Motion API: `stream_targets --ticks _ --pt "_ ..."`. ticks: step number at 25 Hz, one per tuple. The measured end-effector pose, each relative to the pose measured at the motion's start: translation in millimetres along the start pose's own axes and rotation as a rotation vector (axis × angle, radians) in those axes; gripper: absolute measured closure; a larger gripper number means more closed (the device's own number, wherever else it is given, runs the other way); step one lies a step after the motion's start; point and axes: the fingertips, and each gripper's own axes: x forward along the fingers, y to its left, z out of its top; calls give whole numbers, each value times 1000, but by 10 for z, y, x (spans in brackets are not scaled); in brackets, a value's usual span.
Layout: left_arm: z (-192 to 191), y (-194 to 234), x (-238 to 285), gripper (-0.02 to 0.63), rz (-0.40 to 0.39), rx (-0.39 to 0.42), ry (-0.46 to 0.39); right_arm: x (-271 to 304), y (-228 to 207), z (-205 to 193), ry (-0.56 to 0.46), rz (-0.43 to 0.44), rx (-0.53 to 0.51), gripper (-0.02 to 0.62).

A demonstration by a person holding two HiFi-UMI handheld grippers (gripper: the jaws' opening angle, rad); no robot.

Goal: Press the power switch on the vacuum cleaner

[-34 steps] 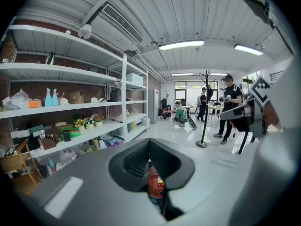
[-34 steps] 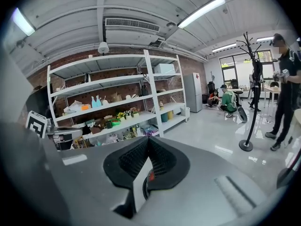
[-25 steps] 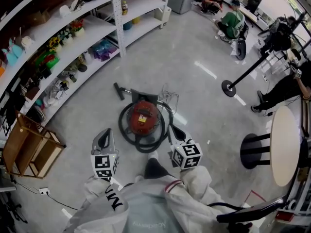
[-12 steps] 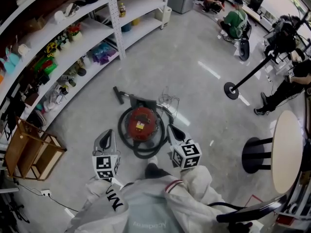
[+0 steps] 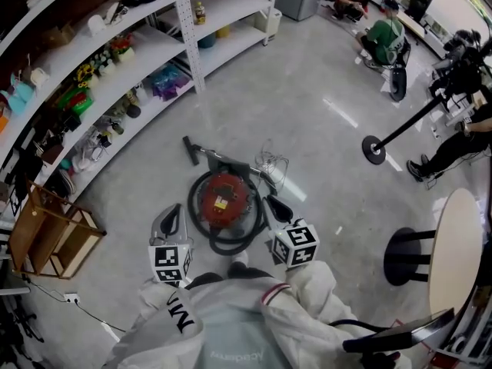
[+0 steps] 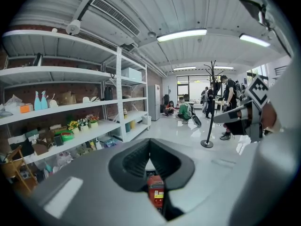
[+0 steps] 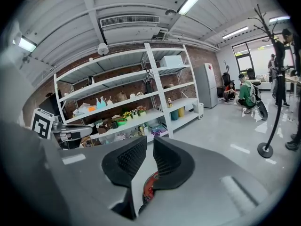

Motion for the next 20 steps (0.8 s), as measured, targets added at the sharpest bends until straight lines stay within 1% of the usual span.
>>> stream_targets --ticks 4,9,12,14,15,16,20 --pt "-12 -30 13 604 7 -5 13 79 -4 -42 12 25 5 565" --pt "-97 48 -39 604 25 -18 42 178 110 -101 35 62 13 566" --pt "-144 91 -48 604 35 -25 59 207 144 -142 52 70 19 569" --pt "-178 93 -27 602 23 -31 73 222 147 -171 65 66 22 569" --pt "-196 91 -12 562 13 -36 82 233 151 -185 74 64 24 569" --pt "-216 94 2 541 4 -41 91 245 160 -199 82 61 26 569" --pt "-294 126 77 543 -21 -47 117 283 202 -205 102 48 32 569"
